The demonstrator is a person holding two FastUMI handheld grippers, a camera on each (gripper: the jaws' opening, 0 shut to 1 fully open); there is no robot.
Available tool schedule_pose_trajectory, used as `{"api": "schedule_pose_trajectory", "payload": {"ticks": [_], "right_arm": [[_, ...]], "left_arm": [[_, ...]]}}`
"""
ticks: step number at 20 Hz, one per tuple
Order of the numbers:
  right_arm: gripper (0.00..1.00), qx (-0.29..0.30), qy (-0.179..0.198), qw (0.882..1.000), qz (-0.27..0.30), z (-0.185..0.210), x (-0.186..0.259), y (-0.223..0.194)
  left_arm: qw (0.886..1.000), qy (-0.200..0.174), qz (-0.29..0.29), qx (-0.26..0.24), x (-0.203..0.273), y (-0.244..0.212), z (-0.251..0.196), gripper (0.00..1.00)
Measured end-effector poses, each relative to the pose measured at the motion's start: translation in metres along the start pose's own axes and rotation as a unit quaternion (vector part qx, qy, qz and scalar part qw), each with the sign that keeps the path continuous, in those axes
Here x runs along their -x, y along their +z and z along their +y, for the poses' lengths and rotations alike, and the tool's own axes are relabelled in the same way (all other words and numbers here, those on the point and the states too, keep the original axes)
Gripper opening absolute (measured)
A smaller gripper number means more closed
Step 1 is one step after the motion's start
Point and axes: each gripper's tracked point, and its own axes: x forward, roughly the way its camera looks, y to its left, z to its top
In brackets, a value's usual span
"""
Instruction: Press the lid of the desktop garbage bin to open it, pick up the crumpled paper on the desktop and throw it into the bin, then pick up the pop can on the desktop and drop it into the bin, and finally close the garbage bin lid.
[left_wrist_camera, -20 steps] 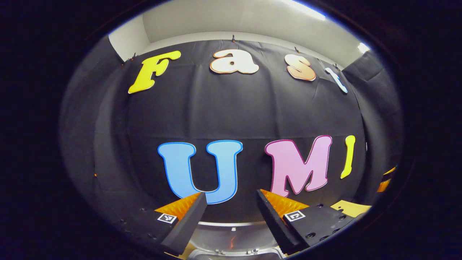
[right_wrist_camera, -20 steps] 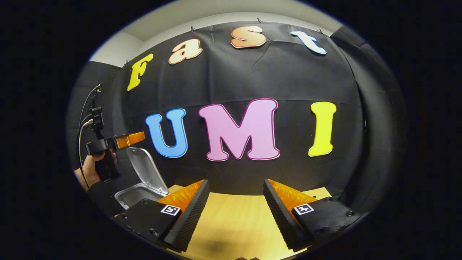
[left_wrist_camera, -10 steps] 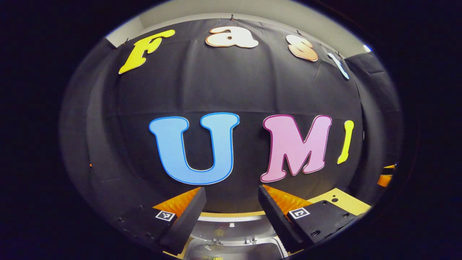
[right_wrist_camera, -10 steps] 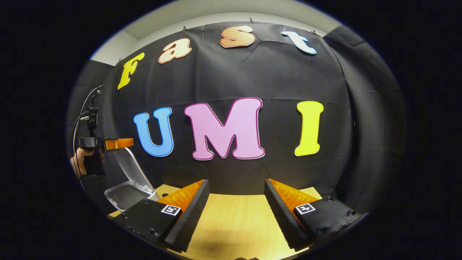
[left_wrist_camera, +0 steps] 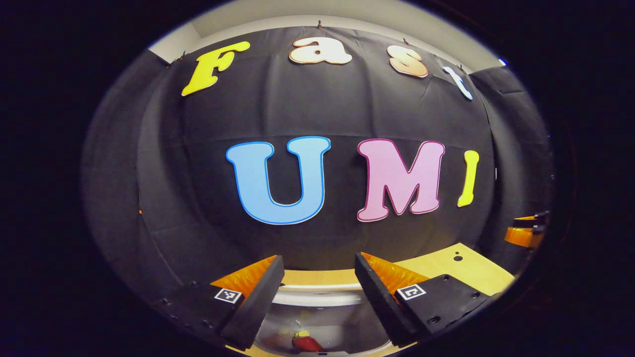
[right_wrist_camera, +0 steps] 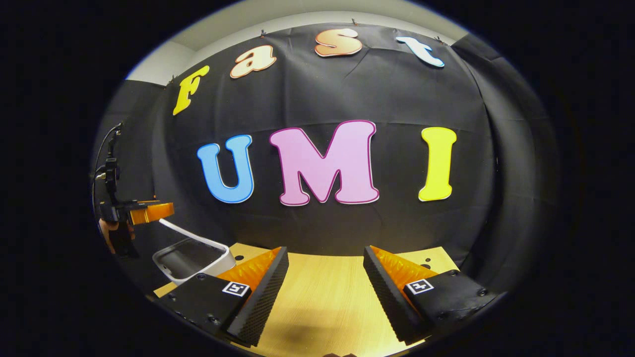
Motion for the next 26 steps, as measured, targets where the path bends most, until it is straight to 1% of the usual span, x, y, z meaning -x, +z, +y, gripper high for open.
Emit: {"api": "schedule_pose_trajectory", "payload": {"ticks": [4, 6, 7, 10, 11, 12, 13, 15, 18, 20, 23, 24, 26], "right_arm": [[0.98, -0.003, 0.009, 1.000, 0.019, 0.010, 0.009, -0.018], [0.98, -0.001, 0.008, 1.000, 0.025, 0.011, 0.015, -0.025], [0.98, 0.002, 0.007, 1.000, 0.027, 0.011, 0.019, -0.029], [0.98, 0.020, -0.002, 0.999, 0.027, 0.008, 0.030, -0.034], [0.98, 0.019, -0.005, 0.999, 0.027, 0.009, 0.035, -0.036], [0.98, 0.016, -0.008, 0.999, 0.030, 0.009, 0.039, -0.037], [0.98, 0.012, -0.010, 0.999, 0.033, 0.017, 0.049, -0.044], [0.98, 0.008, -0.016, 0.999, 0.040, 0.015, 0.056, -0.047], [0.98, 0.016, -0.023, 0.999, 0.040, 0.017, 0.065, -0.049], [0.98, 0.024, -0.026, 0.999, 0.040, 0.021, 0.070, -0.050], [0.98, 0.021, -0.024, 0.999, 0.042, 0.032, 0.079, -0.051], [0.98, 0.022, -0.026, 0.999, 0.040, 0.034, 0.083, -0.049], [0.98, 0.025, -0.029, 0.999, 0.033, 0.040, 0.091, -0.043]], "left_arm": [[1.000, 0.002, 0.027, 0.000, 0.022, -0.060, -0.006, 0.98], [0.999, 0.006, 0.036, -0.004, 0.025, -0.085, -0.008, 0.96], [0.999, 0.008, 0.038, -0.005, 0.026, -0.093, -0.009, 1.00], [0.999, 0.013, 0.031, -0.001, 0.028, -0.108, -0.011, 0.98], [0.999, 0.014, 0.028, 0.003, 0.028, -0.112, -0.012, 0.98], [1.000, 0.015, 0.014, 0.000, 0.028, -0.109, -0.011, 0.98], [1.000, 0.014, 0.011, -0.006, 0.028, -0.112, -0.012, 0.98], [1.000, 0.013, -0.006, -0.013, 0.031, -0.113, -0.011, 0.99], [1.000, 0.008, -0.013, 0.015, 0.030, -0.118, -0.013, 0.99], [1.000, 0.006, -0.022, -0.007, 0.031, -0.125, -0.014, 1.00], [0.999, 0.010, -0.038, -0.005, 0.031, -0.111, -0.013, 0.99], [1.000, 0.014, -0.027, -0.006, 0.031, -0.113, -0.013, 0.99], [0.999, 0.030, -0.030, -0.014, 0.037, -0.099, -0.012, 0.97]]}}
